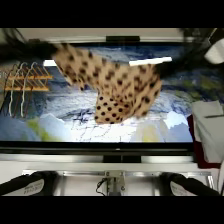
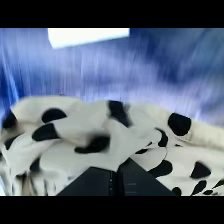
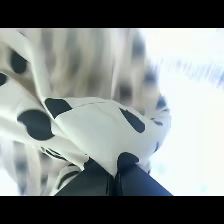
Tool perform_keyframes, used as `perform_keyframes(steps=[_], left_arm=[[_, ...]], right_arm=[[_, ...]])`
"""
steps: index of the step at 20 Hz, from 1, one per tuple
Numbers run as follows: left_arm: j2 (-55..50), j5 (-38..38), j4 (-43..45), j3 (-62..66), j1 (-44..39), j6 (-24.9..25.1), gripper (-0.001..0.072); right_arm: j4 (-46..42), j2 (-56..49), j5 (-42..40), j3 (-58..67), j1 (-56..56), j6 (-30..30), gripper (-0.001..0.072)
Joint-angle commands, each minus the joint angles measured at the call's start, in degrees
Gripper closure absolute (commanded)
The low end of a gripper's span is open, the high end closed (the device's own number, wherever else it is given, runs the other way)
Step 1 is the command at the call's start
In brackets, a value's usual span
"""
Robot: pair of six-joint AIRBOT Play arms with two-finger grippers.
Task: Fold the shirts.
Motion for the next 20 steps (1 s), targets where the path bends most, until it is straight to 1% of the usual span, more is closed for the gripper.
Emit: perform_keyframes(steps=[1,2,3,4,6,7,8,10,13,15,17,18,20], left_arm=[[3.3,1.4,-1.4,25.6,0.8,0.6,0.0659],[5.5,4.7,-3.6,27.4,0.8,0.3,0.0659],[8.4,8.0,-5.2,26.5,0.8,0.3,0.0659],[11.8,10.3,-5.8,24.4,0.8,0.3,0.0659],[18.1,11.1,-5.7,18.2,0.8,0.3,0.0659],[21.0,10.8,-5.7,14.7,0.8,0.3,0.0659],[23.4,9.6,-5.7,11.1,0.8,0.3,0.0659],[26.0,5.0,-5.7,6.7,0.8,0.3,0.0659],[25.4,-5.0,-5.5,3.5,0.8,0.3,0.0659],[24.5,-8.6,-5.5,-0.4,0.8,0.3,0.0659],[23.5,-9.2,-5.5,-6.6,0.8,0.3,0.0659],[22.8,-9.0,-5.5,-10.2,0.8,0.3,0.0659],[20.5,-7.7,-5.6,-17.7,0.8,0.2,0.0659]], right_arm=[[-1.4,6.9,-15.5,18.8,0.0,-1.2,0.0659],[-0.4,9.6,-19.7,19.1,0.0,-1.2,0.0659],[-0.2,12.3,-22.3,19.1,0.0,-1.2,0.0659],[-0.2,14.3,-22.7,19.1,0.0,-1.2,0.0659],[-0.7,17.4,-20.4,19.1,0.0,-1.2,0.0659],[-1.0,18.4,-17.8,19.1,0.0,-1.2,0.0659],[-1.3,19.0,-14.8,19.1,0.0,-1.2,0.0659],[-3.3,18.9,-7.2,19.0,0.0,-0.8,0.0659],[-7.5,17.2,3.1,14.8,0.0,1.4,0.0659],[-10.1,14.4,8.5,10.5,0.0,1.4,0.0658],[-13.0,10.1,8.5,6.4,0.0,1.4,0.0658],[-14.3,7.3,6.7,5.0,0.0,1.5,0.0658],[-14.6,0.3,0.9,4.3,0.0,3.5,0.0659]])
